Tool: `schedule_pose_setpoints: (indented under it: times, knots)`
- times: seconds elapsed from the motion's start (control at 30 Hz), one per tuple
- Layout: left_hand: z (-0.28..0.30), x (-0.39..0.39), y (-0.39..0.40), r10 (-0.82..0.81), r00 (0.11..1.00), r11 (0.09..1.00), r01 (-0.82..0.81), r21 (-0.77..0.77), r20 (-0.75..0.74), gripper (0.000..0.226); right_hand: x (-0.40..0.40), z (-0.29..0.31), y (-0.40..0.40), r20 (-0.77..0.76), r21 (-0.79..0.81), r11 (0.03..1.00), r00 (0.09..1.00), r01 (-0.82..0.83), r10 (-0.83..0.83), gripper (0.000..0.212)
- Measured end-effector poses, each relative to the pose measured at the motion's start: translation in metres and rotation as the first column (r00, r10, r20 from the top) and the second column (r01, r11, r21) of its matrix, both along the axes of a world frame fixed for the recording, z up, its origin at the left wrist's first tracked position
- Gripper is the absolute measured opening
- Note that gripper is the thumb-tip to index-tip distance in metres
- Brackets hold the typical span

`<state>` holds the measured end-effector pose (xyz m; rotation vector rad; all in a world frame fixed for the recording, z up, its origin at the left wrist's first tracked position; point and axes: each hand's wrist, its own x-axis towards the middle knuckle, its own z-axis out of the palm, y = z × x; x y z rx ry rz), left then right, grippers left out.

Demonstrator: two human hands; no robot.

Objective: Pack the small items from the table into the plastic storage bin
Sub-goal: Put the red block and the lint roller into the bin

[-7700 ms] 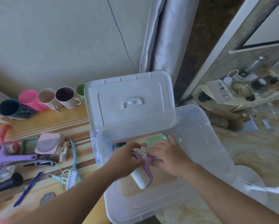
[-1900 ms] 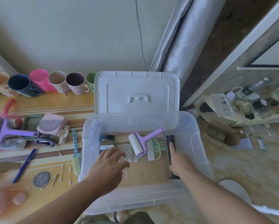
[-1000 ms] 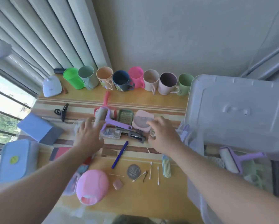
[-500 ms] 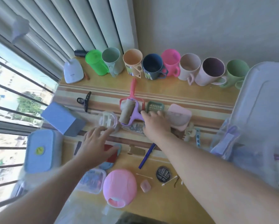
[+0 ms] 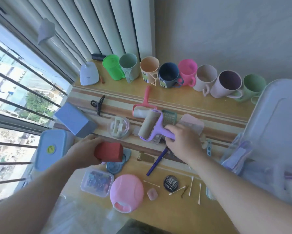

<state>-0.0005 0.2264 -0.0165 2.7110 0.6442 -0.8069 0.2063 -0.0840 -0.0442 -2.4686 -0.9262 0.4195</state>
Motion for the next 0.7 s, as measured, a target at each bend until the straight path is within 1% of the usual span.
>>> schedule_pose_setpoints:
  times: [0.07,0.13,0.2,0.27,0.33,0.37,0.47,0.53,0.57,0.63,0.7]
  knots:
    - [0.022,0.008,0.002,0.012,0.999,0.998,-0.008,-0.065,0.049,0.065,0.005,0.016,-0.021,0.075,0.054,0.998,0.997,-0.011,0.007,0.002]
    - [0.046,0.019,0.000,0.017,0.991,0.997,-0.007,-0.075,0.135,0.067,0.009,0.035,-0.040,0.119,0.095,0.995,0.993,-0.009,-0.002,0.004]
    - [0.074,0.035,-0.019,-0.006,0.973,0.999,0.016,-0.043,0.232,0.071,0.012,0.057,-0.060,0.134,0.145,0.988,0.988,0.051,-0.071,0.006]
    - [0.099,0.054,-0.050,-0.016,0.944,0.998,0.033,-0.047,0.328,0.073,0.015,0.084,-0.086,0.111,0.215,0.969,0.982,0.124,-0.151,0.011]
    - [0.118,0.077,-0.090,-0.034,0.914,0.997,0.061,-0.053,0.405,0.074,0.022,0.113,-0.122,0.089,0.284,0.940,0.970,0.192,-0.225,0.007]
    - [0.126,0.089,-0.113,-0.047,0.901,0.995,0.080,-0.059,0.432,0.075,0.026,0.127,-0.147,0.089,0.293,0.926,0.957,0.238,-0.275,0.007]
    - [0.141,0.122,-0.201,-0.115,0.847,0.975,0.195,-0.103,0.519,0.078,0.029,0.162,-0.246,0.117,0.262,0.879,0.891,0.399,-0.439,0.011]
    - [0.151,0.139,-0.269,-0.172,0.816,0.946,0.294,-0.140,0.552,0.077,0.020,0.175,-0.321,0.117,0.199,0.847,0.846,0.493,-0.520,0.012]
    - [0.153,0.144,-0.299,-0.204,0.804,0.923,0.348,-0.164,0.559,0.076,0.012,0.176,-0.355,0.101,0.153,0.827,0.824,0.541,-0.558,0.012]
    - [0.157,0.151,-0.364,-0.296,0.749,0.860,0.479,-0.177,0.593,0.073,-0.007,0.174,-0.422,0.073,0.063,0.793,0.789,0.606,-0.610,0.007]
    - [0.154,0.152,-0.423,-0.412,0.677,0.773,0.614,-0.159,0.610,0.067,-0.026,0.167,-0.478,0.041,0.011,0.767,0.767,0.641,-0.641,0.012]
